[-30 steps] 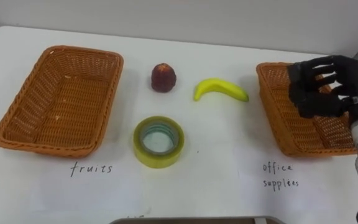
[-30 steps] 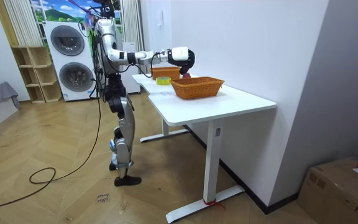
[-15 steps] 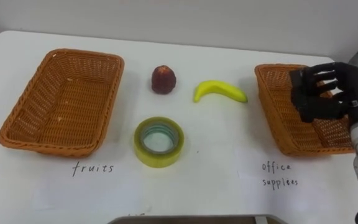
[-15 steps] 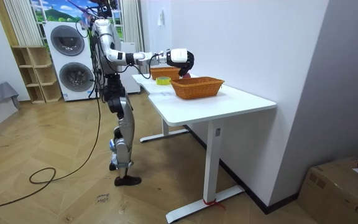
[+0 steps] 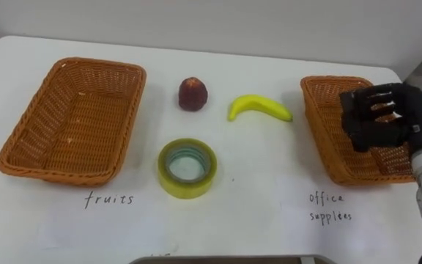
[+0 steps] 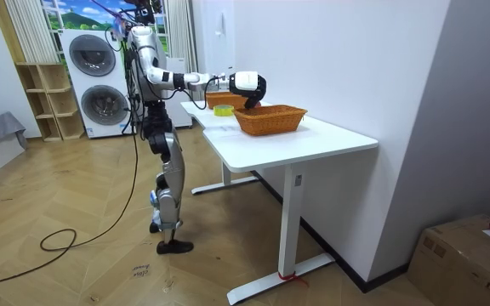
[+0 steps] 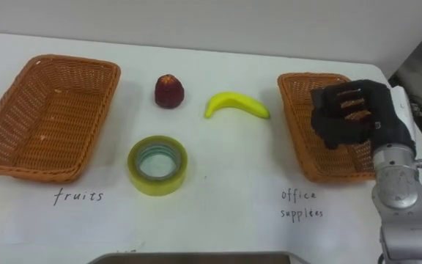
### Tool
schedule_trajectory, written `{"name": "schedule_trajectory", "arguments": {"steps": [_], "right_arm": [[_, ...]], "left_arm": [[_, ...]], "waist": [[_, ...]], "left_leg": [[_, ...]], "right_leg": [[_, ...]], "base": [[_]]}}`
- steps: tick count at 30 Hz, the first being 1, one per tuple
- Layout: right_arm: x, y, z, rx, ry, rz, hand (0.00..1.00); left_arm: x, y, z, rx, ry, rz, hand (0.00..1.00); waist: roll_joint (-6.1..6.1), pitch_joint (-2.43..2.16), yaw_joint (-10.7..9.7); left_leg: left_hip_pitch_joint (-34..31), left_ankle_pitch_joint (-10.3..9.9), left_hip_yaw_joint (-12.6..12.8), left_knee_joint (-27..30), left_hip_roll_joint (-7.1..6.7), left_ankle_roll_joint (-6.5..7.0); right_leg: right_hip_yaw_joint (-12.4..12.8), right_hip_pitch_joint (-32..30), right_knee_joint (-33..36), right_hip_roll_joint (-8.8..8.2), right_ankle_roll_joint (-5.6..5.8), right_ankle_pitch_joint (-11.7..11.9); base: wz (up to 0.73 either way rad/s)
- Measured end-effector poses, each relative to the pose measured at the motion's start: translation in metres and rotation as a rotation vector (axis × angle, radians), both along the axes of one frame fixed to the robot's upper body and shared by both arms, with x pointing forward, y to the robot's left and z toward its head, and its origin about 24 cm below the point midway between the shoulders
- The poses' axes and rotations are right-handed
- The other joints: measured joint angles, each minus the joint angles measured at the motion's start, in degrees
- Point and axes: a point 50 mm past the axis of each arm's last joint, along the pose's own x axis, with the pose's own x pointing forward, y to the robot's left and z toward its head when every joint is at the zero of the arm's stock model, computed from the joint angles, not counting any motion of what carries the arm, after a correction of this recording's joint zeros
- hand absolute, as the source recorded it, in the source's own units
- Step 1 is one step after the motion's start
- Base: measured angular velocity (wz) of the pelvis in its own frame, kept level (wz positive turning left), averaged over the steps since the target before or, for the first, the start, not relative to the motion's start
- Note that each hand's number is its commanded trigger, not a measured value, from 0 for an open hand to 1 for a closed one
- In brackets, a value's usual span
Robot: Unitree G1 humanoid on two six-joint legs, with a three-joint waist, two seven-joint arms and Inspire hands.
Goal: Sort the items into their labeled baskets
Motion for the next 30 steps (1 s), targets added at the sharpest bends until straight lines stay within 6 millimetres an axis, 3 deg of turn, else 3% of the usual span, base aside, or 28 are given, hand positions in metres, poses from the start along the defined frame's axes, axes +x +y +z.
{"name": "schedule_trajectory", "arguments": {"steps": [12,13,14,15,30], "right_arm": [[0.0004,0.0029,-0.0033,-0.014,0.061,0.062,0.99],[0.0004,0.003,-0.0034,-0.018,0.064,0.064,0.85],[0.0004,0.003,-0.0036,-0.029,0.069,0.067,0.35],[0.0004,0.003,-0.0038,-0.04,0.074,0.069,0.0],[-0.0008,0.0009,-0.0089,-0.069,0.108,0.066,0.0]], "left_arm": [[0.0001,0.0002,0.0,-0.009,-0.001,0.005,0.0],[0.0006,0.0002,0.0,-0.01,-0.002,0.005,0.0],[0.0006,0.0001,-0.0001,-0.011,-0.002,0.005,0.0],[0.001,0.0,-0.0001,-0.014,-0.003,0.004,0.0],[0.0041,0.0001,0.0,-0.029,-0.011,0.007,0.0]], "waist": [[-0.6,-0.19,0.01],[-0.62,-0.18,0.01],[-0.67,-0.15,0.01],[-0.7,-0.12,0.01],[-1.0,-0.1,0.01]], "left_leg": [[0.04,0.0,-0.05,0.12,-0.02,0.0],[0.04,0.01,-0.05,0.13,-0.03,0.0],[0.04,0.01,-0.05,0.15,-0.03,0.01],[0.03,0.01,-0.05,0.16,-0.03,0.01],[-0.04,0.01,0.09,0.12,-0.02,0.02]], "right_leg": [[0.14,0.01,-0.01,-0.02,0.0,0.0],[0.16,0.0,-0.01,-0.02,0.0,0.0],[0.19,-0.03,-0.01,-0.03,0.0,0.0],[0.22,-0.08,-0.01,-0.03,0.0,0.0],[0.84,-0.29,0.0,0.03,0.0,0.0]], "base": [[0.0],[0.0],[0.0],[0.0],[0.0]]}}
